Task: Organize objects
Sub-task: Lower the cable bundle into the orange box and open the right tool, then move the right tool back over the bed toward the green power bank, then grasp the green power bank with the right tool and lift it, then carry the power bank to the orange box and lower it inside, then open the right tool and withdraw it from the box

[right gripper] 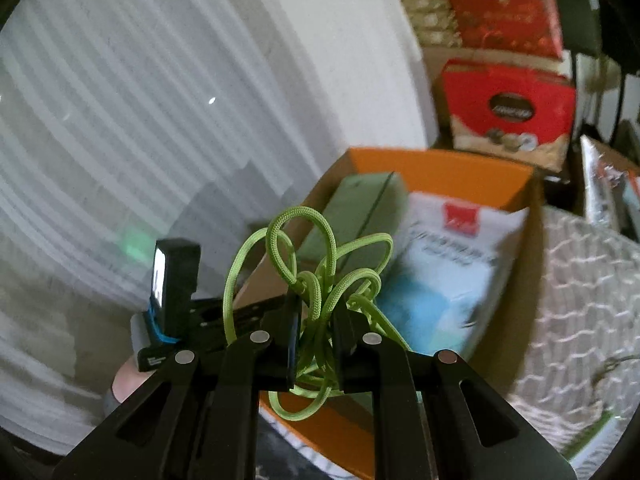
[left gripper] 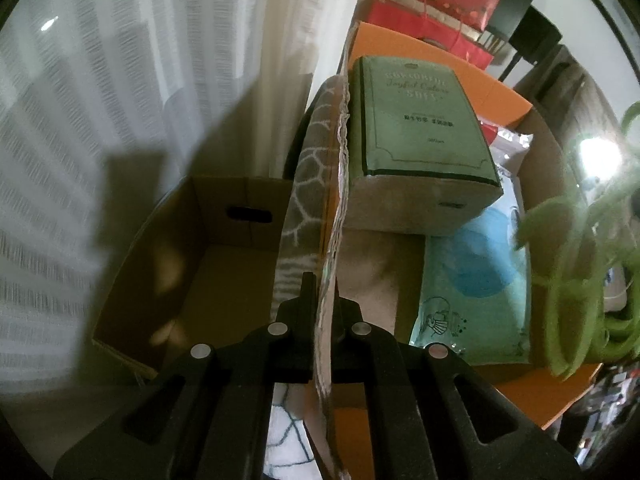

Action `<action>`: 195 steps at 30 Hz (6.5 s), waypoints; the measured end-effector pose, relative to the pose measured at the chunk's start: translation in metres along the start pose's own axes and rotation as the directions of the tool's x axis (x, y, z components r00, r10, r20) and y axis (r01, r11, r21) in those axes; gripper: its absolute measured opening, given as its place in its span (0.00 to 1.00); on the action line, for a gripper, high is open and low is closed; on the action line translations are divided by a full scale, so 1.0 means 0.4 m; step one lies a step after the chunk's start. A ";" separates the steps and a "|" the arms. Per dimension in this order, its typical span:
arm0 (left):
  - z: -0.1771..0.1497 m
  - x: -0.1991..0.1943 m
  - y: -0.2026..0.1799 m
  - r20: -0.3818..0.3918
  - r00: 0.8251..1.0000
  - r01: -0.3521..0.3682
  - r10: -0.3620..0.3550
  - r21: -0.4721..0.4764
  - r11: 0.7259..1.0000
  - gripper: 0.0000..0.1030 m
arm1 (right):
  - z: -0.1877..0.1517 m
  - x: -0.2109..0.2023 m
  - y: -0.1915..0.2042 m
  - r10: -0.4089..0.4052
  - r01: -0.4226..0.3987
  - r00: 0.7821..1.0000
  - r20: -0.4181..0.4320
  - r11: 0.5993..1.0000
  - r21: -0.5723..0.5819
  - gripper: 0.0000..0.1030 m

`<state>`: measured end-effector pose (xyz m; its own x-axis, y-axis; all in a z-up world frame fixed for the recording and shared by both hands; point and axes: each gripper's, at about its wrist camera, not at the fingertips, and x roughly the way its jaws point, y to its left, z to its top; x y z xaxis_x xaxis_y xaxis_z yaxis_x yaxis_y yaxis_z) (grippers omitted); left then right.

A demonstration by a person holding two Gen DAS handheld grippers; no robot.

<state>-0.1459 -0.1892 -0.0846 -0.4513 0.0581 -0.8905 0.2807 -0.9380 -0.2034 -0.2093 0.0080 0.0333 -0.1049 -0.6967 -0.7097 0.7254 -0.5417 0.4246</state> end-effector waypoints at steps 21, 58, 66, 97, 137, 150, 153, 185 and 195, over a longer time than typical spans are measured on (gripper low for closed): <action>-0.004 -0.032 0.011 0.018 1.000 0.018 -0.018 -0.001 1.000 0.04 | -0.071 0.236 0.001 0.091 -0.075 0.986 -0.138 0.991 0.114 0.18; -0.006 -0.031 0.006 0.019 1.000 -0.001 0.002 -0.009 1.000 0.03 | -0.174 -0.318 -0.353 -0.357 0.346 0.934 0.025 0.919 0.188 0.75; -0.009 -0.030 0.005 0.019 1.000 -0.007 0.007 -0.007 1.000 0.03 | -0.264 -0.337 -0.457 -0.426 0.412 0.905 -0.008 0.871 0.268 0.75; -0.015 -0.030 0.004 0.022 1.000 -0.014 0.015 -0.022 1.000 0.03 | -0.424 -0.264 -0.596 -0.509 0.495 0.856 -0.089 0.759 0.423 0.40; -0.011 -0.032 0.003 0.023 1.000 -0.016 0.017 -0.035 0.999 0.03 | -0.072 -0.367 -0.201 -0.298 0.280 0.933 0.204 0.953 0.112 0.23; -0.010 -0.032 0.000 0.023 1.000 -0.016 0.017 -0.040 0.999 0.03 | 0.008 -0.133 -0.102 -0.230 0.229 0.969 0.086 0.973 0.022 0.23; -0.010 -0.032 0.001 0.023 1.000 -0.016 0.017 -0.039 0.999 0.03 | 0.003 -0.071 -0.100 -0.231 0.231 0.972 0.045 0.973 0.013 0.23; -0.013 -0.028 -0.005 0.024 1.000 -0.011 0.012 -0.047 0.999 0.04 | -0.036 0.009 -0.110 -0.251 0.252 0.965 -0.072 0.968 0.002 0.30; -0.011 -0.027 -0.008 0.024 1.000 -0.012 0.013 -0.049 0.999 0.04 | -0.036 -0.144 -0.158 -0.341 0.341 0.940 0.023 0.940 0.023 0.47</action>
<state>-0.1380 -0.1855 -0.0760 -0.4674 0.0377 -0.8833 0.3271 -0.9208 -0.2124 -0.2395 0.0889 0.0392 -0.3614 -0.4805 -0.7990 0.6303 -0.7574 0.1704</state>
